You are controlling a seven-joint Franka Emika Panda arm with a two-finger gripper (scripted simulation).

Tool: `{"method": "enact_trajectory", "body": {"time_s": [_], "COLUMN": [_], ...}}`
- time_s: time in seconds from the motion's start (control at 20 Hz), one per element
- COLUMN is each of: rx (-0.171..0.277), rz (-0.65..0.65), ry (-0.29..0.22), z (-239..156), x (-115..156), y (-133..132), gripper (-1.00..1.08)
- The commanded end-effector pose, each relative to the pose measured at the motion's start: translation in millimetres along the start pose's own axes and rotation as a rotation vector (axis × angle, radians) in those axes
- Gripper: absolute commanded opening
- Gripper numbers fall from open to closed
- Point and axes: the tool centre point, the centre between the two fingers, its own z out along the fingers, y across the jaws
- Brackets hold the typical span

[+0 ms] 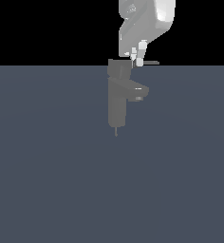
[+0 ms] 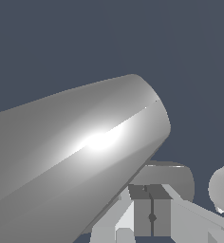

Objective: Turn on the faucet by rotating a designated handle.

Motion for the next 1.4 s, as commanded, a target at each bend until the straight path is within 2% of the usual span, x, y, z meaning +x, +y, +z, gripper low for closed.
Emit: {"method": "enact_trajectory", "body": {"time_s": [0.0, 1.35], "rx": [0.000, 0.009], "rz": [0.002, 0.031], "ry": [0.000, 0.003], "z": [0.0, -4.1], "x": [5.5, 89.4], "y": [-3.4, -54.9], "gripper": [-1.00, -1.00]}}
